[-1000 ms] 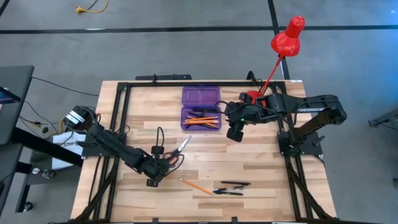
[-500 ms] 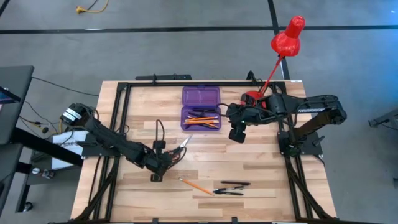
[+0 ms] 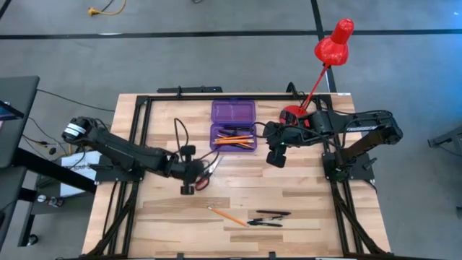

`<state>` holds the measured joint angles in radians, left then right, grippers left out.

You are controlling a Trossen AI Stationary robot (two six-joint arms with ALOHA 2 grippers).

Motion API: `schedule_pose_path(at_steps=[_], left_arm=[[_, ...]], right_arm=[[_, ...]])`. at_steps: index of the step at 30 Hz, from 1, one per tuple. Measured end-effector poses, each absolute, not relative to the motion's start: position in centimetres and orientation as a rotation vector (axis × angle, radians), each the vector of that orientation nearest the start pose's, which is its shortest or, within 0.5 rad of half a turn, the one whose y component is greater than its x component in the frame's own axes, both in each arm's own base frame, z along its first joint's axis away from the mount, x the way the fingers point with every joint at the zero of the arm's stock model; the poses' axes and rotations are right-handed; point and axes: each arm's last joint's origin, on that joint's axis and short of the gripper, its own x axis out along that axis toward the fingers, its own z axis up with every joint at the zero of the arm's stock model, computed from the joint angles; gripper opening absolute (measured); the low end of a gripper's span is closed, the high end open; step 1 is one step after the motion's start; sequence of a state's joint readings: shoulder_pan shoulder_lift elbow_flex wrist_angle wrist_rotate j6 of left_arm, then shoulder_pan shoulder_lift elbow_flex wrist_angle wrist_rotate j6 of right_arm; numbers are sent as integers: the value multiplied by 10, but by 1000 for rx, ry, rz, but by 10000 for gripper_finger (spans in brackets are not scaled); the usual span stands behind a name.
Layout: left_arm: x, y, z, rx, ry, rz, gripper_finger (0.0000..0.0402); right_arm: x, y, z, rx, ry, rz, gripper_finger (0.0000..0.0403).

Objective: Pick & place school supplies into a supply box
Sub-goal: Put the yellow pencil into the purple supply box

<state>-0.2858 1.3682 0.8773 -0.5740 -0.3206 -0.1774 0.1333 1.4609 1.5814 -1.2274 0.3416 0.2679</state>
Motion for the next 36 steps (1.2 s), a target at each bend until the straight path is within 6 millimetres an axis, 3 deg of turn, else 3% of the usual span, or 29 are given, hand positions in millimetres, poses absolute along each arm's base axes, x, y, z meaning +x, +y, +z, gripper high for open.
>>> schedule_pose_path(at_steps=[7, 17, 22, 27, 32, 36], left_arm=[[261, -36, 229, 171, 1008, 94, 2], [264, 4, 180, 88, 1228, 191, 9], [264, 25, 173, 79, 1216, 304, 55], [256, 47, 165, 64, 1242, 368, 126], [246, 66, 150, 42, 1234, 379, 196], [238, 84, 132, -73, 1227, 361, 228]], right_arm=[[268, 27, 370, -7, 1037, -334, 120], [268, 35, 370, -15, 1028, -309, 120], [267, 39, 370, -2, 1024, -306, 120], [267, 43, 370, -8, 1023, -294, 120], [267, 45, 370, -10, 1022, -288, 120], [267, 45, 370, -10, 1022, -289, 120]])
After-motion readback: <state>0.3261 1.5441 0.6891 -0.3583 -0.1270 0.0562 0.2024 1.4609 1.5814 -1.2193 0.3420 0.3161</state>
